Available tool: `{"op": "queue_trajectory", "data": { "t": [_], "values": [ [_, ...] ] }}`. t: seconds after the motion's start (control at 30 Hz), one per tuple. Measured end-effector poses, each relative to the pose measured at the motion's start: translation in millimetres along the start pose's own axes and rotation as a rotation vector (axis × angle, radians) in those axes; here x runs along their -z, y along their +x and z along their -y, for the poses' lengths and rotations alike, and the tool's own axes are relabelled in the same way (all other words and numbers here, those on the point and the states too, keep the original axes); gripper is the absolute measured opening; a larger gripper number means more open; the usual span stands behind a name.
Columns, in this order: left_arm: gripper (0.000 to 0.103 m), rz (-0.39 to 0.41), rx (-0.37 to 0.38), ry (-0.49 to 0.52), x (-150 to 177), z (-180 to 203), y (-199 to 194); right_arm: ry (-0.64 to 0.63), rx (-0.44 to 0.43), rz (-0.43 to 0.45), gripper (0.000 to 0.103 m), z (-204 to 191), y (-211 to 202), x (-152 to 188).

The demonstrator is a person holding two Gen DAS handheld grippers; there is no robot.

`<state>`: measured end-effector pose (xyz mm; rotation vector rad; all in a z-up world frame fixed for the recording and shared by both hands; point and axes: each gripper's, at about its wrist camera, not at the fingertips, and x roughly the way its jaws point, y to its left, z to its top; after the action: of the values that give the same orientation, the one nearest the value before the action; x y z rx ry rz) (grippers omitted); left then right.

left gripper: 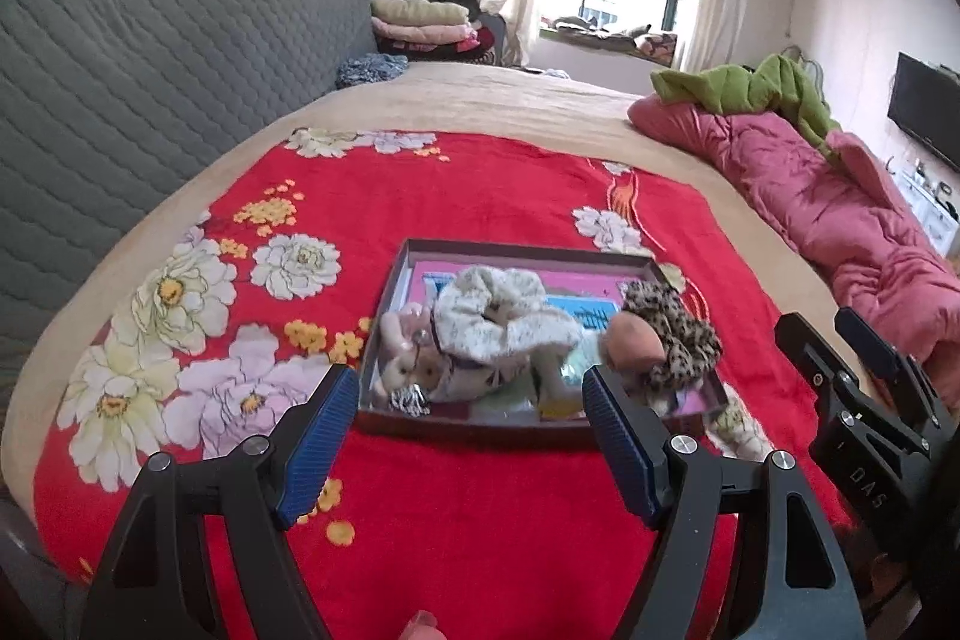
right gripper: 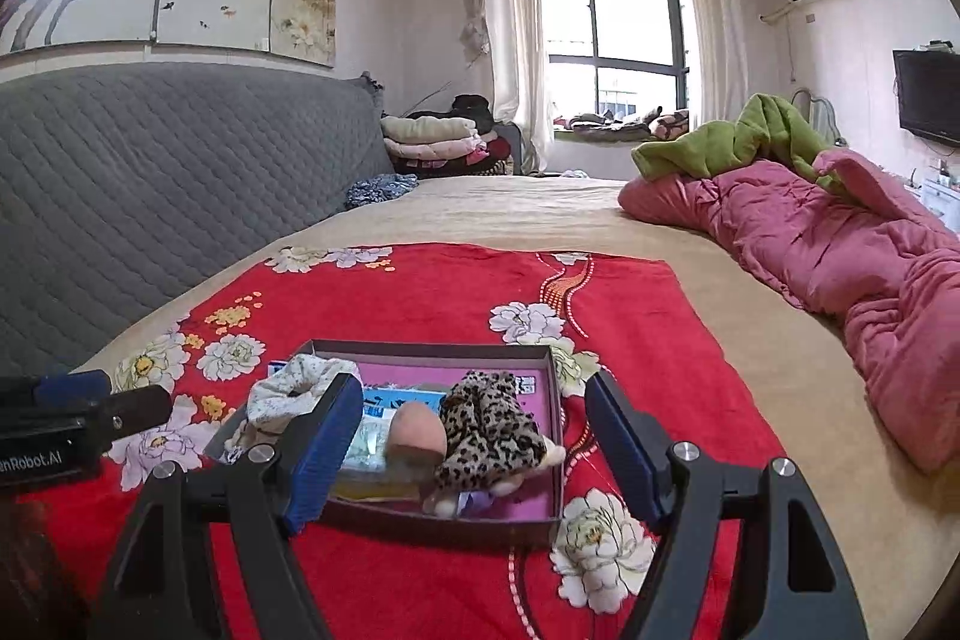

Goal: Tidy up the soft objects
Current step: 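Withdraw both open tools away from the box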

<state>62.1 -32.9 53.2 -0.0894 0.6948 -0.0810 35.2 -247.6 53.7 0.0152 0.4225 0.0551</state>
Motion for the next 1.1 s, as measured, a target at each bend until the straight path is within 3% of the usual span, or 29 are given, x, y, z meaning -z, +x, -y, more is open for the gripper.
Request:
{"op": "queue_trajectory", "data": {
  "t": [0.23, 0.4, 1.1],
  "values": [
    [0.078, -0.014, 0.023, 0.028, 13.2, 4.8, -16.1, 0.011, 0.009, -0.013, 0.076, -8.4, -21.8, 4.0],
    [0.078, 0.003, -0.012, 0.064, 14.4, 4.5, -27.9, -0.005, 0.031, -0.038, 0.076, -19.3, -31.0, 8.6],
    [0.078, -0.054, -0.028, 0.030, 37.8, -10.9, -45.1, -0.015, 0.025, -0.106, 0.076, -49.8, -62.1, 16.3]
  ]
}}
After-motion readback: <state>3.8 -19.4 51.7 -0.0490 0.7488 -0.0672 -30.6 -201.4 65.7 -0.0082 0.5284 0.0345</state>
